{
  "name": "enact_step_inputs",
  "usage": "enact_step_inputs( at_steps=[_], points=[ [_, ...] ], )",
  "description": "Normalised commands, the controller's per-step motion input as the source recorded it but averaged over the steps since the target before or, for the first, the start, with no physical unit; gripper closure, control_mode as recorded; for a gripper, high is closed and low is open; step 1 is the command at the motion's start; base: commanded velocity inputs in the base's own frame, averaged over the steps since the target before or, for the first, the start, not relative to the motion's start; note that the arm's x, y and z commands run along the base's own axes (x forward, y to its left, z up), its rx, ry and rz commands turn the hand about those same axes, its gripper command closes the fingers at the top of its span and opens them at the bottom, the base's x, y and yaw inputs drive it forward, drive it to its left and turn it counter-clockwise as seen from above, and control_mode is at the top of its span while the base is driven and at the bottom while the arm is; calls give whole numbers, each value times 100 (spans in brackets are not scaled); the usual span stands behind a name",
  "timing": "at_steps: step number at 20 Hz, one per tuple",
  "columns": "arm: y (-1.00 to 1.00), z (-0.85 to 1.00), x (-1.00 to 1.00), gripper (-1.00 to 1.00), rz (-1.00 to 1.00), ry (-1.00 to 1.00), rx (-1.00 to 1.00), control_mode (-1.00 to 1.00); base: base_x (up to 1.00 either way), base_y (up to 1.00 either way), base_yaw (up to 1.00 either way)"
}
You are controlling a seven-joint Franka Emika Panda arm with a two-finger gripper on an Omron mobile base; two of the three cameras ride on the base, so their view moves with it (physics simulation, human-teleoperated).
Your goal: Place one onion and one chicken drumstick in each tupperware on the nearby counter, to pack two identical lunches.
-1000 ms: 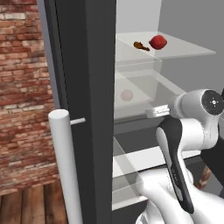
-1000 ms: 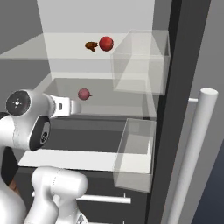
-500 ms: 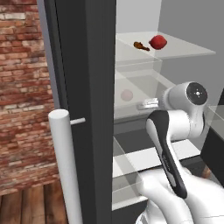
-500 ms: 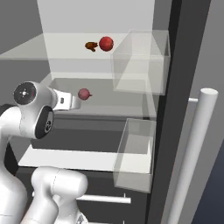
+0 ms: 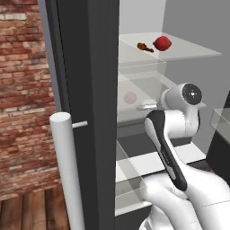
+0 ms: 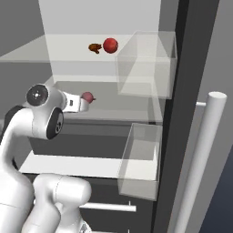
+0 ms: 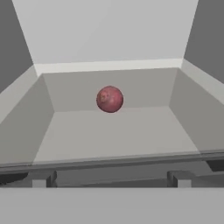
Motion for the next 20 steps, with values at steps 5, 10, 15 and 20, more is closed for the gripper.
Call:
enact_step_inputs(
  at_steps=[5,10,15,20],
  points=[
    [0,-6,52,-100,0,0,0,-100,0,0,0],
    [0,-10,56,-100,0,1,0,-100,0,0,0],
    [0,-15,55,-100,0,7,0,-100,0,0,0],
    [0,-18,51,-100,0,11,0,-100,0,0,0]
  ],
)
